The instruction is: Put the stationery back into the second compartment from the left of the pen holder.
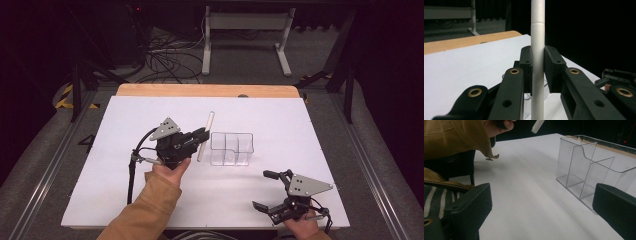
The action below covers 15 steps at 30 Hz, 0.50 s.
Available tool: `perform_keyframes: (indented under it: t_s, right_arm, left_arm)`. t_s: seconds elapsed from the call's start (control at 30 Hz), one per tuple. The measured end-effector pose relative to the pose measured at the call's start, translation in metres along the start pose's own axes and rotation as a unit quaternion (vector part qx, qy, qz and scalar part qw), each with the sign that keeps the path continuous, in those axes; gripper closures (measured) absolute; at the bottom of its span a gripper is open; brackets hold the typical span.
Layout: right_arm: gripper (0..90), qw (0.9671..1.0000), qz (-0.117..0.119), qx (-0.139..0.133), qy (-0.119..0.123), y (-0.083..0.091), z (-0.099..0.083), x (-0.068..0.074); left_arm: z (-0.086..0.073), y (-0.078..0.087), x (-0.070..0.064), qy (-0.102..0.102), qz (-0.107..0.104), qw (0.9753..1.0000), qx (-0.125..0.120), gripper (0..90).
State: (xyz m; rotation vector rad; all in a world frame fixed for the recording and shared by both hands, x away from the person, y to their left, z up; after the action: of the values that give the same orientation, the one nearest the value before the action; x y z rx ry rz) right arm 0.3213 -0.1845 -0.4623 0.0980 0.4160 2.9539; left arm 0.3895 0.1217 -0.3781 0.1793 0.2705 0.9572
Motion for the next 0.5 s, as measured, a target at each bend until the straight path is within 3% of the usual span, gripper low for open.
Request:
perform_keyframes:
  t_s: [0.37,0.5]
  right_arm:
    - [2.9,1.0,0.0,0.001,-0.001,0.0,-0.001,0.0]
    - [2.9,1.0,0.001,0.002,0.0,-0.001,-0.001,0.001]
  left_arm:
    - [0.005,-0.009,-0.009,-0.03,-0.015,0.9993,-0.014,78.1]
    - [0.01,-0.014,-0.014,-0.031,-0.022,0.9992,-0.014,78.1]
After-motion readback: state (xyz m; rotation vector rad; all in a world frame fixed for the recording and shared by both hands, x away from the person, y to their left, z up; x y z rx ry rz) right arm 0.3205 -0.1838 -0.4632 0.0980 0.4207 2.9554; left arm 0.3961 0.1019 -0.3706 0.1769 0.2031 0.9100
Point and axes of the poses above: each handheld gripper's, and its own axes: y roughly backward along the jaws, z roughly out of its top, x roughly to its left, the point moved 3 cm from there along -y, roughly forward along the jaws, and after that the axes turned 15 degrees about z, right-handed, at the moved point
